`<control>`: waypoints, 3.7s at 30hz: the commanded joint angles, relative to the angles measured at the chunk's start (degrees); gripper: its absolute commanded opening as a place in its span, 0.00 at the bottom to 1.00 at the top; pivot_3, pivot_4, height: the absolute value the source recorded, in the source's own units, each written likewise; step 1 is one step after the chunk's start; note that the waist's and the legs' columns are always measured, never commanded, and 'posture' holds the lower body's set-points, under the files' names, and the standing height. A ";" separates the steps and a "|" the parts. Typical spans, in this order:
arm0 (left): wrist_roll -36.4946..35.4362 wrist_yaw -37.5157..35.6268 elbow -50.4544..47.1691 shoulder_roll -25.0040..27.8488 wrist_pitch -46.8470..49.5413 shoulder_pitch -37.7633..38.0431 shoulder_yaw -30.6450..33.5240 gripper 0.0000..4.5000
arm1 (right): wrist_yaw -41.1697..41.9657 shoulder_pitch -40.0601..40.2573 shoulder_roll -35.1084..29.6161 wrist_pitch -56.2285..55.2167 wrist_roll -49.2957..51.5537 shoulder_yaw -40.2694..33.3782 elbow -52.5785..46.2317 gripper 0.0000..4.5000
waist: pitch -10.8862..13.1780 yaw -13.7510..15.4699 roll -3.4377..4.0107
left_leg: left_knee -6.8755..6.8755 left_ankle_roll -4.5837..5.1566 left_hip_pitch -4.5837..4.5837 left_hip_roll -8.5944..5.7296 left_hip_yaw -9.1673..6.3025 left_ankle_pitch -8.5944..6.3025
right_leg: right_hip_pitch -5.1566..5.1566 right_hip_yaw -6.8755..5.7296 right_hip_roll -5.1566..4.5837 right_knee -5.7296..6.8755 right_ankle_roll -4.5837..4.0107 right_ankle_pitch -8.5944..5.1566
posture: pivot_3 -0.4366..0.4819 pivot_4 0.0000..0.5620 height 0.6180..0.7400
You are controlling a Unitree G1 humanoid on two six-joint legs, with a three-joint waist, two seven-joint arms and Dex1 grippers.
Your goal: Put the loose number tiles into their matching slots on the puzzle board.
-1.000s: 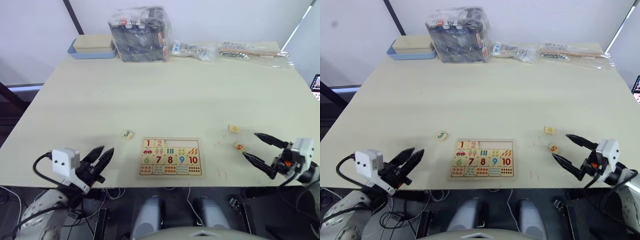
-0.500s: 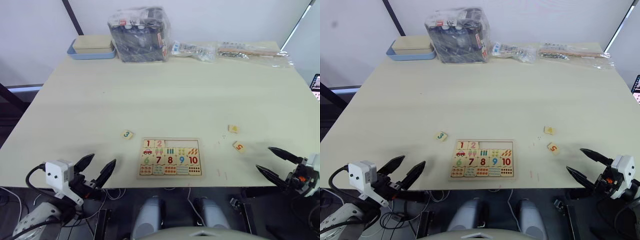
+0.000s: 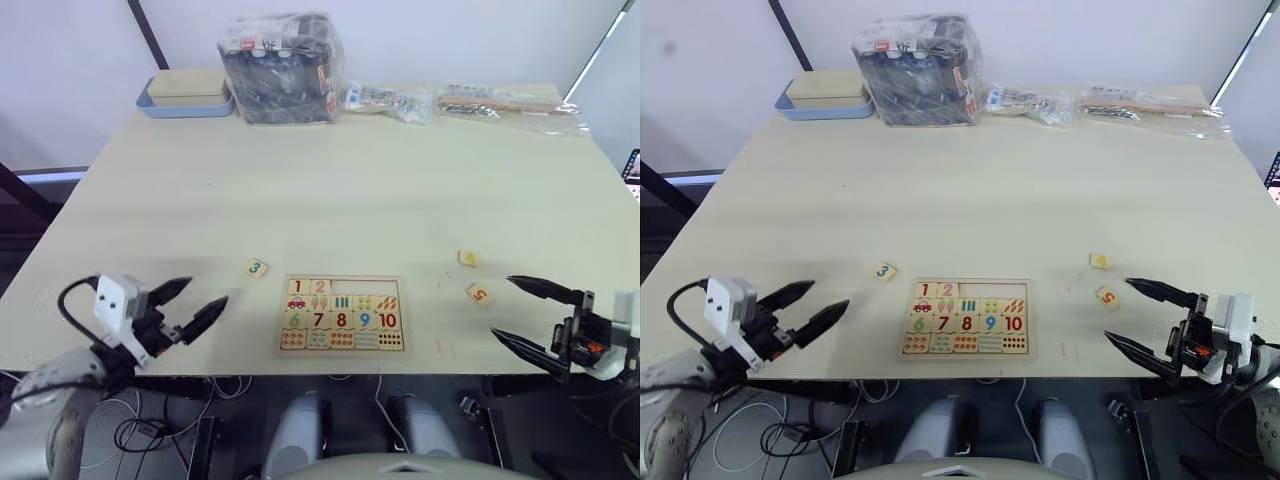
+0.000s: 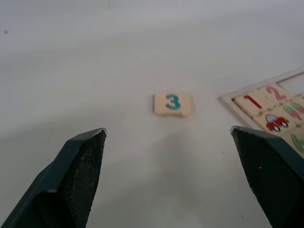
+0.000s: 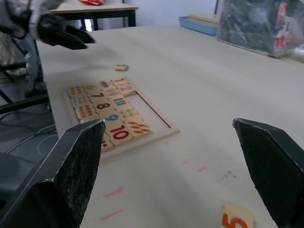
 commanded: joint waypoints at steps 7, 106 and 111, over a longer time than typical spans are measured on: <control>3.53 2.55 2.64 8.44 14.14 -15.46 -11.49 0.99 | 0.47 0.27 -2.24 1.32 2.78 -0.76 -8.25 1.00 | 0.02 -0.46 -0.04 | -0.05 0.00 0.01 0.02 0.05 0.00 | 0.02 0.02 0.05 -0.03 0.01 0.01 | 0.48 0.27 1.00; 11.94 -38.00 16.76 22.97 -13.03 -21.22 -21.77 1.00 | -1.10 0.37 -4.12 9.21 6.62 -2.34 -14.44 1.00 | 0.14 -0.39 0.08 | -0.15 0.03 -0.25 0.00 0.25 -0.08 | -0.27 -1.36 -1.04 -0.09 -0.06 0.01 | 0.48 0.27 1.00; 14.93 -38.06 20.62 20.94 -16.28 -24.05 -25.10 1.00 | -1.33 -0.14 -4.11 8.96 6.38 -2.25 -14.48 1.00 | 0.14 -0.27 0.05 | -0.10 0.03 -0.21 0.08 0.23 -0.07 | -0.24 -1.37 -0.88 -0.03 -0.04 0.01 | 0.48 0.27 1.00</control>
